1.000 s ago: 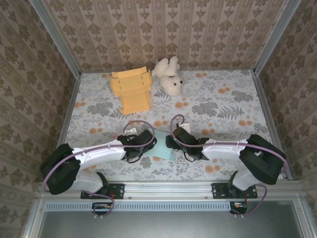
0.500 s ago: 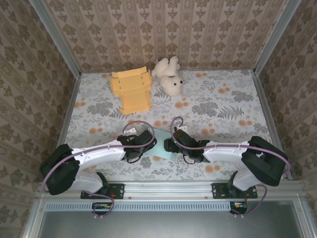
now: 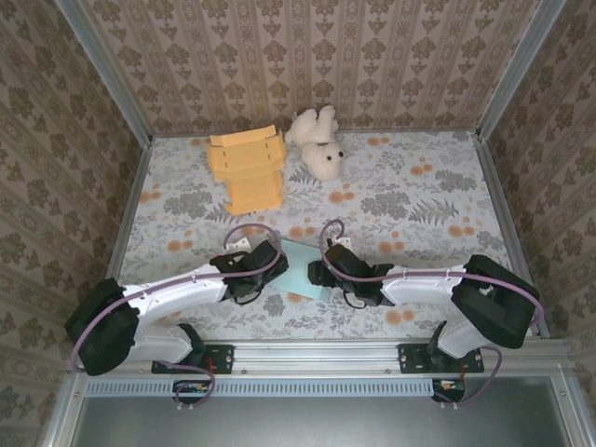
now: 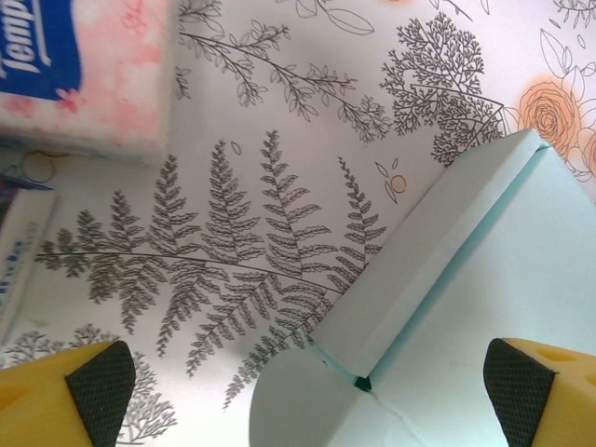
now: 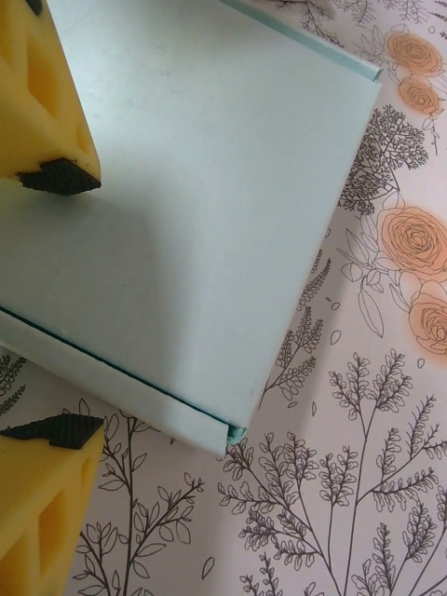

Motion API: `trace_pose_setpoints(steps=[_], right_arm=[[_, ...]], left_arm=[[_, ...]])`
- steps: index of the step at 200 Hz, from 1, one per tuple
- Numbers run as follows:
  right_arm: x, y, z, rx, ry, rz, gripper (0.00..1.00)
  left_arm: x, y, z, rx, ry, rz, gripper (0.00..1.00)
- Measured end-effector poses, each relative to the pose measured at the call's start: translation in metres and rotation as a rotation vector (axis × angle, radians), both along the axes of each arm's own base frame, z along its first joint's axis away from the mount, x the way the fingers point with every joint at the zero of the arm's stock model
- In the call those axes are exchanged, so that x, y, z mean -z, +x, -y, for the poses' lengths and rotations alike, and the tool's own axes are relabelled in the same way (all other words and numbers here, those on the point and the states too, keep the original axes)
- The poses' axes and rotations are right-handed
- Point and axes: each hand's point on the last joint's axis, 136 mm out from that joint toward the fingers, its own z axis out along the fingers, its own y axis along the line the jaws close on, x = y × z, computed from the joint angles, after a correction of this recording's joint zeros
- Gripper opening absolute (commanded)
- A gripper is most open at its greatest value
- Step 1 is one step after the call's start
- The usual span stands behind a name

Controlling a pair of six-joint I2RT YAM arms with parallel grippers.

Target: Fold the paper box

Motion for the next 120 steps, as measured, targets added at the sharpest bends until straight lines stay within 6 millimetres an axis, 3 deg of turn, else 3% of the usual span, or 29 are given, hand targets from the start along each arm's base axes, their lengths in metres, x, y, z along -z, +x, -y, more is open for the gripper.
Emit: trace_pose_setpoints(steps=[62,120], right_arm=[[0.001,0.000,0.000,-0.001,0.007,0.006,0.66],[0.001,0.000,0.000,0.000,0.012,0.009,0.66]], left_arm=[[0.016,0.004,0.013,-0.008,-0.026,-0.076,1.00],[0.016,0.002,0.022,-0.027,-0.074,-0.095,0.95]])
